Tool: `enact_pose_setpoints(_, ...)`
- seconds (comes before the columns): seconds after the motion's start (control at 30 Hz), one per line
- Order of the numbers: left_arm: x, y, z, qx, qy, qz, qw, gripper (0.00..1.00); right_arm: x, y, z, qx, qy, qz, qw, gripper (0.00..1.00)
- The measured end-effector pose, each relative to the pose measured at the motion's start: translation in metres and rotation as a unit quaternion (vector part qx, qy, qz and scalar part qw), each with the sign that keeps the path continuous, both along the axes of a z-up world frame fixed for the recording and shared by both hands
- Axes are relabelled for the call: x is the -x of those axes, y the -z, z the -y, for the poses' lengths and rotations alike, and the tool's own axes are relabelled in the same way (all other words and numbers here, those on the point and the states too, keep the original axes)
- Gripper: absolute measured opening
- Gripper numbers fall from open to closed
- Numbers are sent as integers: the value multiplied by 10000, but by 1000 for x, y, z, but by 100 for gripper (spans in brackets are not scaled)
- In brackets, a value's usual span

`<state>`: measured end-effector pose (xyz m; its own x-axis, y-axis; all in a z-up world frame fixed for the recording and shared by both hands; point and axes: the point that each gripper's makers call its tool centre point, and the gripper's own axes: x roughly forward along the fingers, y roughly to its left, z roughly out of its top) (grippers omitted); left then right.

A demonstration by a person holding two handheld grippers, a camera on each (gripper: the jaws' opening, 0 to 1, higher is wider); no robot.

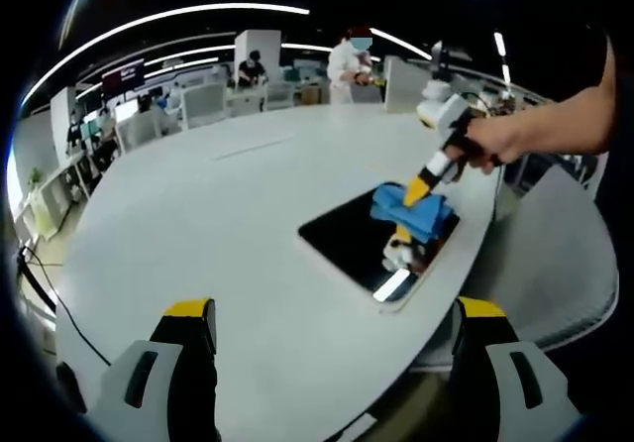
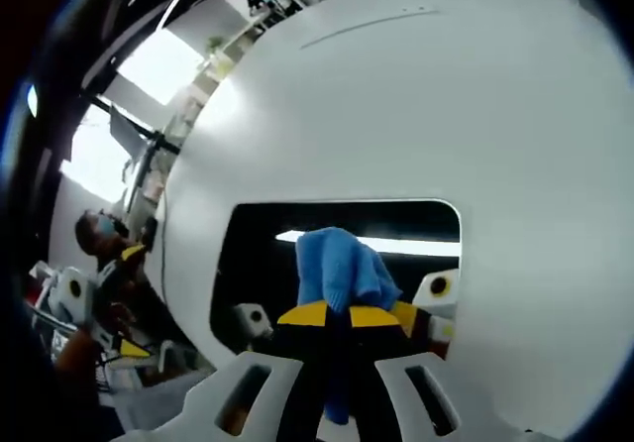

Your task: Wipe the mirror surface with the cleaning cloth until all visible marks leave the cleaned area.

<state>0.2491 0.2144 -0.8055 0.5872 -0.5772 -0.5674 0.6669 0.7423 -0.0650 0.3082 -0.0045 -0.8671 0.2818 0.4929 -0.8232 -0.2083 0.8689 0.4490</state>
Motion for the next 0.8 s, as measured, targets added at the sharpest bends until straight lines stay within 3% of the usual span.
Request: enact_pose_setpoints(0.8, -4, 0, 2, 51, 16, 1, 10000, 99, 46, 0, 0, -121, -69, -12, 9999, 0)
